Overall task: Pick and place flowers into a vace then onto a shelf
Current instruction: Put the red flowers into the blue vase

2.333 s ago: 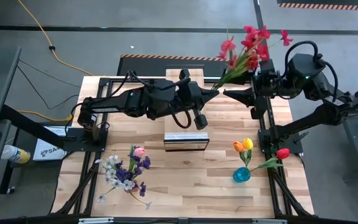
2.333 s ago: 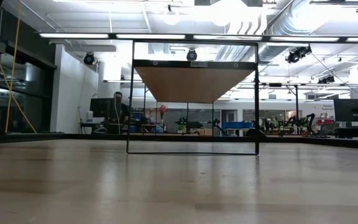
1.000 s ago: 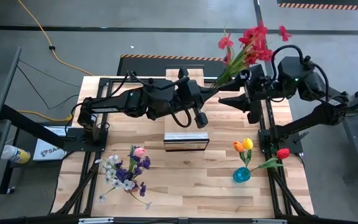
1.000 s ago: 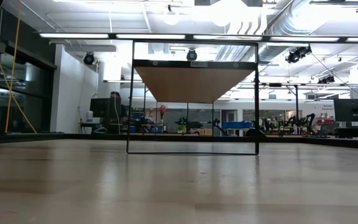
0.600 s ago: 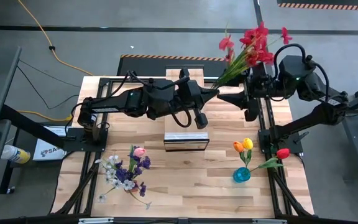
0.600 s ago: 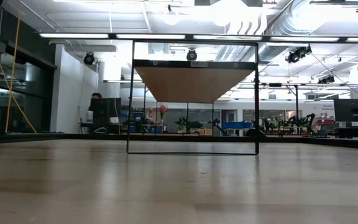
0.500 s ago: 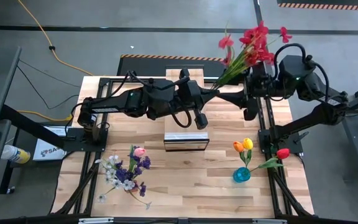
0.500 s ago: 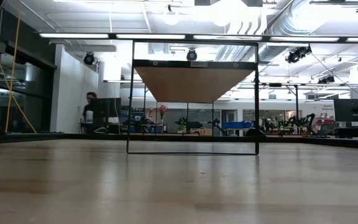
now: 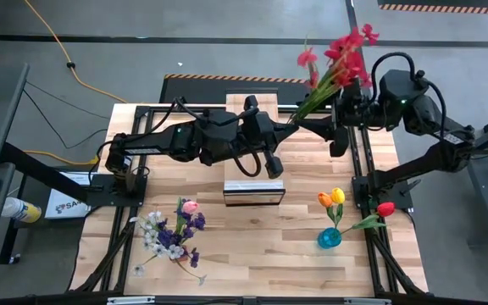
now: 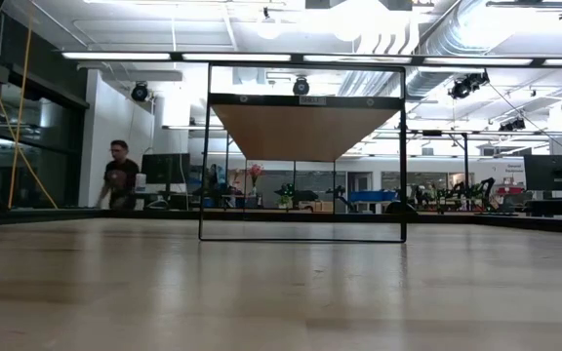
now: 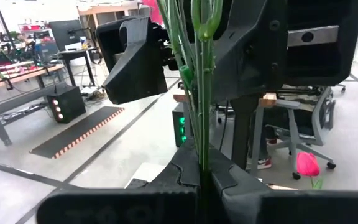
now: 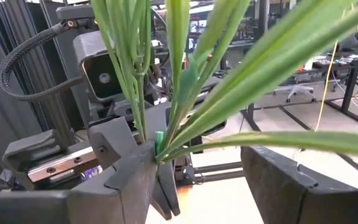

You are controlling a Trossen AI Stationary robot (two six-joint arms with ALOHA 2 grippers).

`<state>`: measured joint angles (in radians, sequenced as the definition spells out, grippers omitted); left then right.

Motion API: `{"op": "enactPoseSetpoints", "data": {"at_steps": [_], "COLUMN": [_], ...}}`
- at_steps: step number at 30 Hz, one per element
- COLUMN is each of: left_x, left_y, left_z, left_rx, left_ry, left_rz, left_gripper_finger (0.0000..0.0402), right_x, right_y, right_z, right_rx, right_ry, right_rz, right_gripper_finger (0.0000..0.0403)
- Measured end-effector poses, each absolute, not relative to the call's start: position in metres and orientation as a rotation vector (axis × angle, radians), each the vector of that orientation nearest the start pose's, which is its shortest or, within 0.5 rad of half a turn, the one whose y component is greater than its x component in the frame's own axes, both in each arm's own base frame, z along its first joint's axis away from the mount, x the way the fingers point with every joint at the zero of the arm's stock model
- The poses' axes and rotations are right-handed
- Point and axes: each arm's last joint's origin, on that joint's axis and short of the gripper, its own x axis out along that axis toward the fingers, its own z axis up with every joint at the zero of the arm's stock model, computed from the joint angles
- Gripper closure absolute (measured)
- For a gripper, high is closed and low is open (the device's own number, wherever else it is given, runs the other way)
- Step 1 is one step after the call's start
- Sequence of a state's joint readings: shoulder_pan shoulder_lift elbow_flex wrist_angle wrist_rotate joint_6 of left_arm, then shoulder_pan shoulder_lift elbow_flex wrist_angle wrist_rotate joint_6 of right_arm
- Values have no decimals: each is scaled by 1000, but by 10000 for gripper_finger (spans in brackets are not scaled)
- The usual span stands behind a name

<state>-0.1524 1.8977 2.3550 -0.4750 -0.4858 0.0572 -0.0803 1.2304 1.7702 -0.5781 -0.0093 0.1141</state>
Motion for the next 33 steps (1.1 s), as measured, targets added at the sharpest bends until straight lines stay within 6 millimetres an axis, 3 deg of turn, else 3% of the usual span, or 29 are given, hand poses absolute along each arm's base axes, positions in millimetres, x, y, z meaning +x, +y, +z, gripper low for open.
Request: {"op": "enactPoseSetpoints", "data": {"at_steps": [10, 18, 24, 33], "left_x": [389, 389, 389, 389], "left_y": [-47, -47, -47, -47], "left_z": [514, 514, 514, 511], "left_rx": [53, 48, 45, 23], "left_ry": [22, 21, 22, 46], "left_rz": [308, 307, 307, 308], "left_gripper_finger": [376, 376, 376, 376], "right_x": [207, 207, 207, 207], "right_y": [-16, -17, -16, -15], "right_z": [531, 533, 532, 532], "right_rx": [73, 69, 69, 38], "right_ry": [-12, -31, -31, -28], "right_rz": [-73, -74, -61, -16], "right_gripper_finger": [175, 203, 253, 366]}}
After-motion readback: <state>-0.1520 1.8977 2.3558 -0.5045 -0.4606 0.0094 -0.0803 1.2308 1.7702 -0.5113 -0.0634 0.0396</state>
